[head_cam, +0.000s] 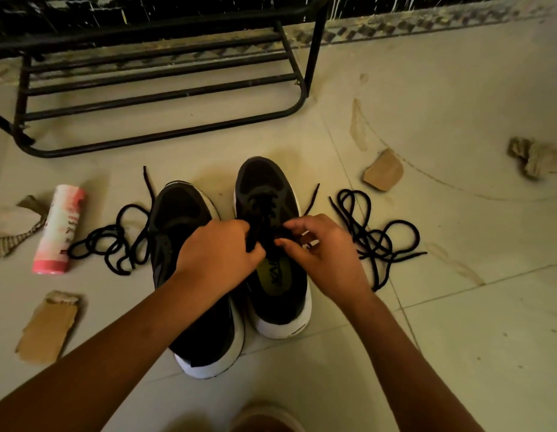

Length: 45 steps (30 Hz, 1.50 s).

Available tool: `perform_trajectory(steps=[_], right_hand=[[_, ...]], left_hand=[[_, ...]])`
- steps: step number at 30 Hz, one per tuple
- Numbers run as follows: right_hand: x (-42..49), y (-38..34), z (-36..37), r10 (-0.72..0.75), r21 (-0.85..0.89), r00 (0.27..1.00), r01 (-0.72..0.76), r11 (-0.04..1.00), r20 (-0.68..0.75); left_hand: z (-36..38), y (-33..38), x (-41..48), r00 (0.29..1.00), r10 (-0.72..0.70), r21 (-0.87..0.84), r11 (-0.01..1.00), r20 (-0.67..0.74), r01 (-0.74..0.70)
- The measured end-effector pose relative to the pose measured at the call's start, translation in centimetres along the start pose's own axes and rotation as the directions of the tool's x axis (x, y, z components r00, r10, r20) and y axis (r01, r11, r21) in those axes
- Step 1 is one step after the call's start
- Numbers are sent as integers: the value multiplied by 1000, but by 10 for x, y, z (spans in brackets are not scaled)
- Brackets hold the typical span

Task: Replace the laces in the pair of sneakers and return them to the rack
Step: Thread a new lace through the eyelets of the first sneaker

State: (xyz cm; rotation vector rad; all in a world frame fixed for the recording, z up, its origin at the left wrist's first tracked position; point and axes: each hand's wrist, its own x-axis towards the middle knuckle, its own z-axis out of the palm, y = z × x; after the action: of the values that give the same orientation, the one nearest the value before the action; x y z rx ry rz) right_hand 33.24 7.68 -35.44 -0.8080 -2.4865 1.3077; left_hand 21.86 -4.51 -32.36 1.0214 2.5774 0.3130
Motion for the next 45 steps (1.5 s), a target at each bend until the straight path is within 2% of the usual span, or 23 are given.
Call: perform_trajectory(steps=[3, 6, 12, 16, 17, 19, 21, 22, 23, 25, 27, 31, 33, 41, 45], right_hand=[[2, -5, 7, 7, -2, 998, -7, 1000, -62], [4, -8, 5, -33, -58, 999, 31, 998, -39], [5, -10, 0, -65, -316, 998, 70, 946, 24], [-1, -14, -6, -37, -284, 996, 58, 957, 79], [-2, -16, -8, -35, -247, 994, 61, 967, 107], [-3, -20, -13, -38, -181, 989, 64, 981, 144], [-1, -23, -17, -7, -114, 993, 21, 993, 120], [0, -23, -19, 20, -87, 995, -11, 996, 102], [1, -23, -19, 50, -71, 994, -43, 997, 102], [2, -26, -16, 100, -75, 988, -91, 993, 121], [3, -28, -10, 97, -156, 989, -79, 984, 111], [5, -30, 4, 30, -293, 999, -25, 956, 13], [6, -26, 6, 11, -302, 1000, -14, 953, -12], [3, -9, 7, 25, -146, 995, -39, 988, -95], [2, -5, 6, -8, -134, 995, -5, 991, -97]], left_hand=[[0, -1, 0, 1000, -7, -13, 1000, 6, 7], [2, -2, -2, 1000, -7, -10, 1000, -17, 7], [0, 3, -1, 999, -46, 34, 998, -13, 46], [-1, 3, 0, 999, -34, 67, 997, -6, 35], [-2, 1, 1, 1000, -17, 45, 999, 20, 17], [-10, -3, 5, 985, -4, -45, 999, 175, 13], [-22, -6, 11, 927, -19, -117, 991, 373, 67], [-26, -7, 14, 916, -27, -127, 988, 400, 85], [-30, -9, 18, 930, -42, -140, 985, 366, 100], [-32, -14, 24, 983, -77, -157, 982, 167, 103], [-30, -16, 26, 996, -79, -160, 983, 47, 86], [-20, -14, 21, 975, -68, -171, 980, 210, 105], [-18, -13, 17, 978, -56, -179, 979, 203, 93], [-18, -11, 16, 985, -52, -189, 978, 166, 83], [-26, -20, 23, 956, -11, -254, 963, 293, 89]])
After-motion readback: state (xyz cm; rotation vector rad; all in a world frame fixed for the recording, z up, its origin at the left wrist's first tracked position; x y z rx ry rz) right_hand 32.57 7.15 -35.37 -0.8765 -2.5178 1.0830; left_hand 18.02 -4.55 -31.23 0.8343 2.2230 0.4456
